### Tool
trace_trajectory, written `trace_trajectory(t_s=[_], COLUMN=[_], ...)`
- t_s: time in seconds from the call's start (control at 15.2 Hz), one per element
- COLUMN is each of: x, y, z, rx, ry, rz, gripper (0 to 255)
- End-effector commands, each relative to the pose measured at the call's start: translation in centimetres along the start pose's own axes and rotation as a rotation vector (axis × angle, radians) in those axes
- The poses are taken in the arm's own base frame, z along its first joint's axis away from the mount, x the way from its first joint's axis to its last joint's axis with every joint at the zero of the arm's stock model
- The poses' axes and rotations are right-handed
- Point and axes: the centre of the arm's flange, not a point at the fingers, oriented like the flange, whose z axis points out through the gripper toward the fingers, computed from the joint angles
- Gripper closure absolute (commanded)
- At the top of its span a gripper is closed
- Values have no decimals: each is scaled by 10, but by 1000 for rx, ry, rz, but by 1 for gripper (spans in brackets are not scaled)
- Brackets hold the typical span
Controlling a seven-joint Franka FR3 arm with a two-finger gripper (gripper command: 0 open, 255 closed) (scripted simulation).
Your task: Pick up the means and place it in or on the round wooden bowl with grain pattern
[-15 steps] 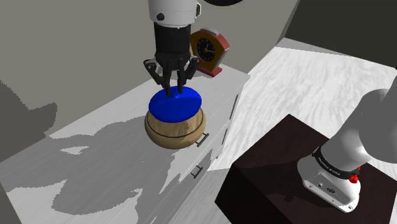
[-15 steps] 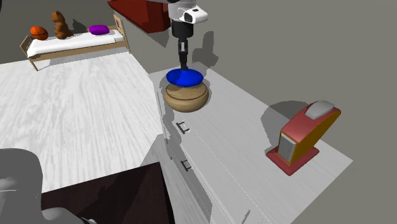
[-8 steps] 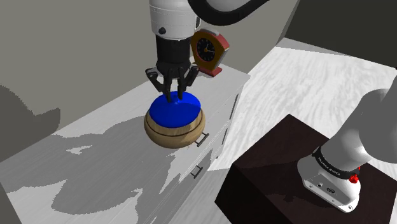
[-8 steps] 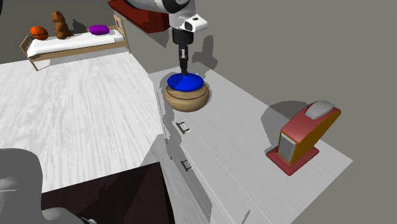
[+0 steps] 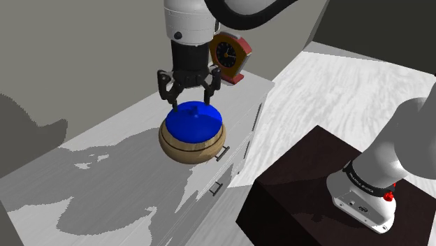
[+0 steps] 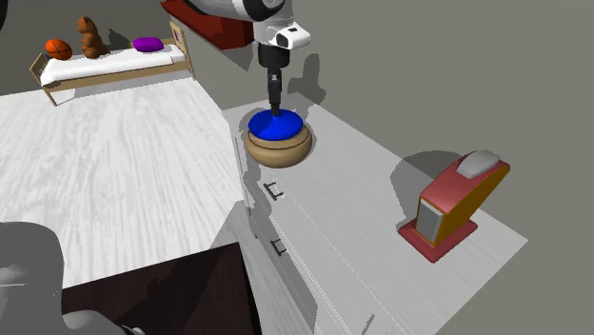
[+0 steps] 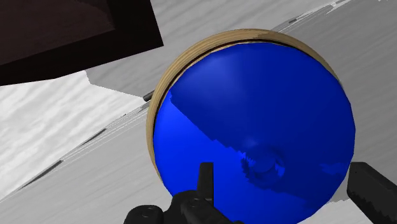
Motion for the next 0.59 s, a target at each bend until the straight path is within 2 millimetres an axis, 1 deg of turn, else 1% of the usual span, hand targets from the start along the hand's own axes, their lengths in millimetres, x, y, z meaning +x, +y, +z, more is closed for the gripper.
trace_trajectory(t_s=[0.0, 0.13, 0.33, 0.4, 0.53], x=[0, 0, 0, 0, 0], y=[0, 1, 1, 1, 1], z=[1, 0, -39, -50, -50], rx=[-1, -1, -1, -1, -1], ry=[-1, -1, -1, -1, -1], rz=[0, 0, 0, 0, 0], gripper=[0, 0, 0, 0, 0])
